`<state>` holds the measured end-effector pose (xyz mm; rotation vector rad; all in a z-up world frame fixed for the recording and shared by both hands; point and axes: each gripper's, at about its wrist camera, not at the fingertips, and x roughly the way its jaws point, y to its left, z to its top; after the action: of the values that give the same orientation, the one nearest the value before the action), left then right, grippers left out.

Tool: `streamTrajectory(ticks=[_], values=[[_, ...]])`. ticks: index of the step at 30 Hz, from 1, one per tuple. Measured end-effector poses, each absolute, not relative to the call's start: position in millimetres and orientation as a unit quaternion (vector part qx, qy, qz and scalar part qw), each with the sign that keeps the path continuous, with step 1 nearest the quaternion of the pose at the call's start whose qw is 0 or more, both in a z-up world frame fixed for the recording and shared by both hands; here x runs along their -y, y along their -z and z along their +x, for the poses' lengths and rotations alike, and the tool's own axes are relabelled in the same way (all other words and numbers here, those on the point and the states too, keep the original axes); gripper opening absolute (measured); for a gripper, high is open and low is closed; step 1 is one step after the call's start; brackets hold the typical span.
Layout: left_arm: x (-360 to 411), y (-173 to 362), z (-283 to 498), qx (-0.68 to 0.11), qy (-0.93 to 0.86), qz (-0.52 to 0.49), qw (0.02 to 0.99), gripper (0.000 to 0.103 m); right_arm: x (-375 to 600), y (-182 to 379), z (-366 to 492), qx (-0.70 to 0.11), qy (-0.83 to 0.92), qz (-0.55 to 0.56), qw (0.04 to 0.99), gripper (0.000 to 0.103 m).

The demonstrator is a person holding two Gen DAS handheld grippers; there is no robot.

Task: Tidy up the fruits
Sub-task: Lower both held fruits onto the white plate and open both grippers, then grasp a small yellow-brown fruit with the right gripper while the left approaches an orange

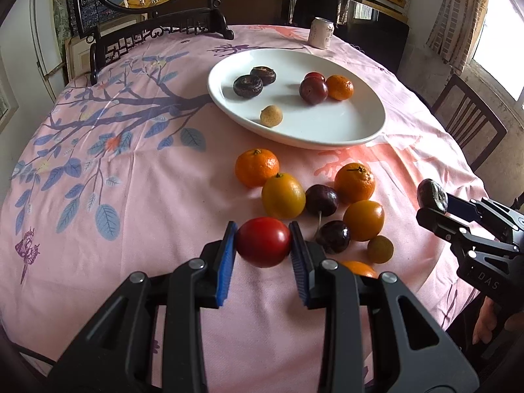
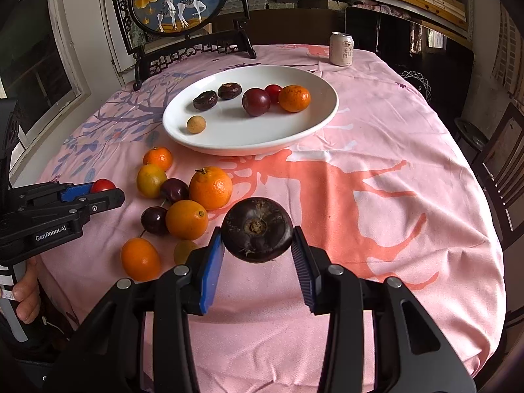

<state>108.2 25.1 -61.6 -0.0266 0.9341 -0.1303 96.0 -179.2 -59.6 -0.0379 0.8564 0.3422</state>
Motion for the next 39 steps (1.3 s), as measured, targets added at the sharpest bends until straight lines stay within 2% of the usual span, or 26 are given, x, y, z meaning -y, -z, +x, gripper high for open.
streamTrajectory(ticks=[6,12,15,19,27,28,29,30,31,34,37,39], values=[[-25,32,134,-0.431,0.061,0.008,0.9,0.032,166,49,110,-0.407,-0.178,-0.038,0.895,0.042],[-9,7,213,-0.441,0.068,0.025,0.895,0.032,153,20,162,-0.392,-0.181,-0.052,0.901,0.042],[5,10,257,-0.457,0.061,0.04,0.886,0.032,149,16,200,-0.393,-0.167,-0.063,0.902,0.042],[14,31,303,-0.484,0.054,0.033,0.873,0.032,149,39,244,-0.426,-0.156,-0.06,0.889,0.042],[20,51,331,-0.498,0.062,0.016,0.865,0.033,156,64,274,-0.449,-0.147,-0.052,0.88,0.042],[20,51,331,-0.497,0.061,0.016,0.866,0.035,155,65,275,-0.449,-0.149,-0.053,0.879,0.042],[19,49,332,-0.496,0.06,0.013,0.866,0.045,154,65,275,-0.448,-0.148,-0.054,0.88,0.044],[16,45,331,-0.492,0.059,0.01,0.868,0.051,152,65,275,-0.445,-0.143,-0.058,0.882,0.053],[13,39,328,-0.485,0.056,0.008,0.872,0.054,152,62,274,-0.438,-0.136,-0.063,0.886,0.058],[0,14,308,-0.458,0.05,0.006,0.888,0.055,157,48,260,-0.419,-0.132,-0.066,0.896,0.058],[-16,-8,268,-0.426,0.042,0.002,0.904,0.067,163,31,230,-0.401,-0.136,-0.065,0.903,0.059],[-24,-14,236,-0.409,0.03,0.005,0.912,0.071,169,25,202,-0.393,-0.132,-0.062,0.908,0.059]])
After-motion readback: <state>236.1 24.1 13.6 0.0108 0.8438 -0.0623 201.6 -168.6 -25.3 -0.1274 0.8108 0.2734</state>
